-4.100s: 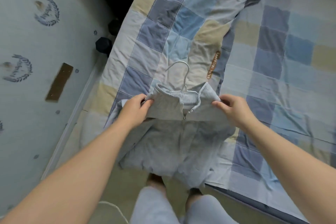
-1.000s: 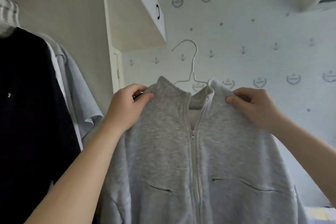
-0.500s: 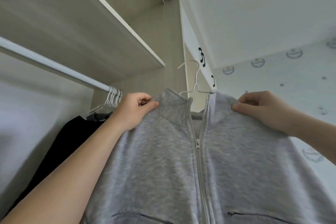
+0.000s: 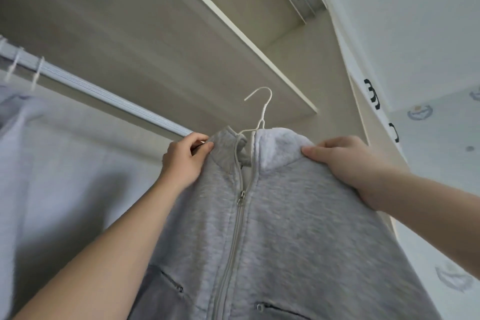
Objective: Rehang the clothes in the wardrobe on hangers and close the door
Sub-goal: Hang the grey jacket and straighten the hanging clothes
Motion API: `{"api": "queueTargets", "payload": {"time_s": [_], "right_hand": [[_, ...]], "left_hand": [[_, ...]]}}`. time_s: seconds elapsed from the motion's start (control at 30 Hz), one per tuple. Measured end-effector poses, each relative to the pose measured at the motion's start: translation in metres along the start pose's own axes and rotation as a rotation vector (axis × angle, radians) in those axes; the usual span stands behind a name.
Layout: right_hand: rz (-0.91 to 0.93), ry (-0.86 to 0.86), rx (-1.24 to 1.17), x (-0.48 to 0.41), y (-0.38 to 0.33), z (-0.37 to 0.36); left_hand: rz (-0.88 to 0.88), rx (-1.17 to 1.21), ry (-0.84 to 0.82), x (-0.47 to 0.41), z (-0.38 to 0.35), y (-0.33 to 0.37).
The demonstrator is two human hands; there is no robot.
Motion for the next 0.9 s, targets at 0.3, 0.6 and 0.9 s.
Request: {"api": "queueTargets", "payload": {"time_s": [0.3,0.6,0.9], "right_hand": [[-0.025,-0.047,-0.245,-0.026,-0.01,-0.12],[-0.052,-0.06,-0.339,-0.037,-0.005,-0.186],[-0.083,-0.097,-0.322,-0.036,0.002,-0.206]], "left_hand": [[0.133,0.096,-0.002,0.015,0.026,-0.021],[0.317,0.101,0.1,0.005,0.029,-0.054],[0.25,-0.092,0.149,-0.005,0.028,-0.075]]}}
Point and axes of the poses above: each hand's wrist, its own x-axis away from the middle knuckle, its own z-axis out of the back of the hand, y = z × x, the point moved 1 cm from there along -x, towards the middle knuckle, and after that the axes turned 13 degrees about z, right-handed, at the moved point
